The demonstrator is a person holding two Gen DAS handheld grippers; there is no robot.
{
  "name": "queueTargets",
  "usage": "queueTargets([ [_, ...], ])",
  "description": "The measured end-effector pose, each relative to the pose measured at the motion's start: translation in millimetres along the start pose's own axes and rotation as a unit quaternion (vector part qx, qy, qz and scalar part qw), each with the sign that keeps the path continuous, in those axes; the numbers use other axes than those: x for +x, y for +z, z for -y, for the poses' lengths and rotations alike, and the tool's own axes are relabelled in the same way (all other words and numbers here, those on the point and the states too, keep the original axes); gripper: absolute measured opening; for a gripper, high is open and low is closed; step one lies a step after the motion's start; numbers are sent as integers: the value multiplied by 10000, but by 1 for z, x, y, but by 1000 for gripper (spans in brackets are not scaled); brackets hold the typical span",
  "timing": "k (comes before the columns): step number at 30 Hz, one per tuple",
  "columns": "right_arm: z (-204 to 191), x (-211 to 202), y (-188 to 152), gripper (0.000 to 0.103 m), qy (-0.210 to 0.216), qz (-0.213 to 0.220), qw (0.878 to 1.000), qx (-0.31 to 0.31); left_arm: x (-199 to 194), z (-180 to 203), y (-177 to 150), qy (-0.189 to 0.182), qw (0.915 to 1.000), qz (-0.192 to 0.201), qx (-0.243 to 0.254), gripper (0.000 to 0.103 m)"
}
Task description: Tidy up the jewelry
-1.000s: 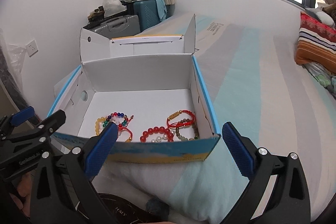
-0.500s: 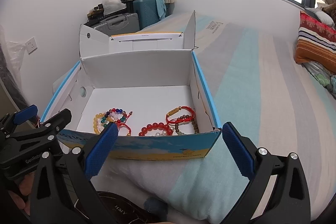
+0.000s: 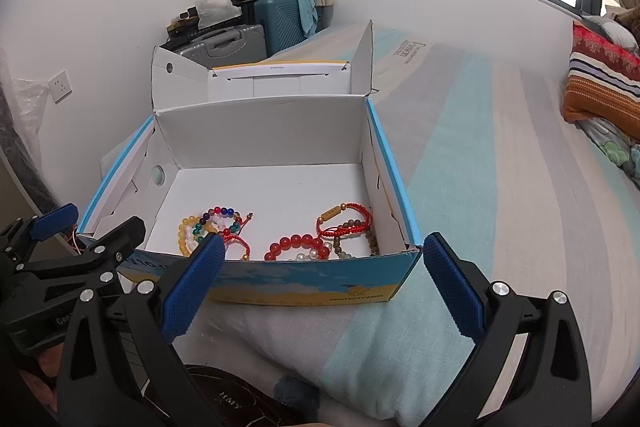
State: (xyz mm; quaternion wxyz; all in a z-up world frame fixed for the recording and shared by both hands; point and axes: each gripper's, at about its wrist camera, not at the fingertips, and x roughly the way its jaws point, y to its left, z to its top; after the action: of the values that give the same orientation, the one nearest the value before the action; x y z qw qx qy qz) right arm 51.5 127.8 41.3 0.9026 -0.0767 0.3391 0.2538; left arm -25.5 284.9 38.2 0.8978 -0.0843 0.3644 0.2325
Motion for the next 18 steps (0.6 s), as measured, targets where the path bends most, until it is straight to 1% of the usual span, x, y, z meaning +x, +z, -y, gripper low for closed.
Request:
queueTargets([
  [4,0,0,0,95,1,-10,10000,9,2,1,2,-9,10000,-66,12,97],
  [12,1,1,1,95,-8,-21,10000,9,2,0,2,-44,10000,-30,-57,97],
  [18,1,2,0,95,-7,-21,10000,-3,0,2,0,51,10000,43,-18,97],
])
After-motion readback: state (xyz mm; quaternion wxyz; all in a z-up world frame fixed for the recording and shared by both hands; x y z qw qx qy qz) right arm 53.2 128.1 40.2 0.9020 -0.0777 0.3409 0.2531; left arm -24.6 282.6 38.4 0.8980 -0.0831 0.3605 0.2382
